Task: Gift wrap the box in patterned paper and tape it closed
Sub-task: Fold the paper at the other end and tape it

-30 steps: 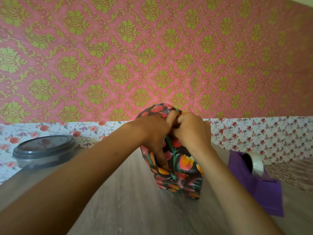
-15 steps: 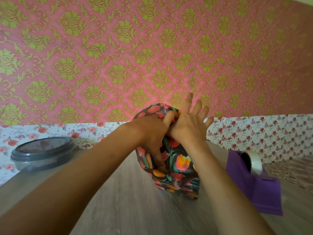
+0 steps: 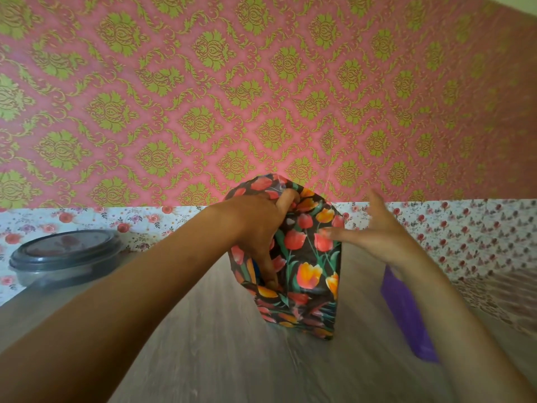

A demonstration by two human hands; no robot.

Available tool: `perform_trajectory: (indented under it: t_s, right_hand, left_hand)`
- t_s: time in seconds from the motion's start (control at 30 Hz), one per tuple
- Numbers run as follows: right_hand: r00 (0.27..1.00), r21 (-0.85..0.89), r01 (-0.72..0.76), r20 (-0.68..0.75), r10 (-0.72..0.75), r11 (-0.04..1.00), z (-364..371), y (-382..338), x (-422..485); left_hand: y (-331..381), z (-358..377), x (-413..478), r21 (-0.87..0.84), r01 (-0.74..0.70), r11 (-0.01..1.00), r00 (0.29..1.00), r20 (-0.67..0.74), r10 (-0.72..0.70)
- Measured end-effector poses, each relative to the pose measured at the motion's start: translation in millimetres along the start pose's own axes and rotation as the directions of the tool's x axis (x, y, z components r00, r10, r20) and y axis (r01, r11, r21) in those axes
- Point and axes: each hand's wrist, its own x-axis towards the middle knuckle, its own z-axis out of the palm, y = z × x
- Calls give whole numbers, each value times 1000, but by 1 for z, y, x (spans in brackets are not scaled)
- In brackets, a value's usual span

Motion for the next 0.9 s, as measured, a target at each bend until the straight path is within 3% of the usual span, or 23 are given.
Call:
perform_trajectory:
  t_s: [0.1, 0.2, 0.33, 0.53, 0.6, 0.67, 0.77, 0.9]
  right_hand:
    - [968, 128, -17, -246, 48, 992, -29, 39, -6]
    - [885, -39, -132, -455, 100, 991, -55, 86, -12]
    - [897, -223, -341, -367, 246, 913, -72, 141, -19]
    - [891, -238, -433, -257, 374, 869, -78, 142, -15]
    - [877, -117, -433, -282, 388, 894, -79, 140, -12]
    - [835, 134, -398, -357, 419, 907, -75, 144, -11]
    - [710, 578, -202, -470, 525, 791, -62, 152, -13]
    - [627, 710, 64, -576, 524, 702, -44, 147, -35]
  left_hand:
    - [0, 0, 0, -4, 5, 1000, 1000, 11, -5]
    - [0, 0, 2, 0, 9, 1000, 1000, 23, -9]
    - [1, -2, 3, -13, 11, 1000, 999, 30, -10]
    - [1, 0, 3, -32, 17, 999, 999, 35, -16]
    - [2, -1, 2, -25, 18, 1000, 999, 33, -17]
    - [2, -1, 1, -22, 26, 999, 999, 30, -25]
    - [3, -2, 0, -14, 34, 999, 999, 29, -34]
    - [7, -3, 3, -22, 30, 999, 999, 28, -30]
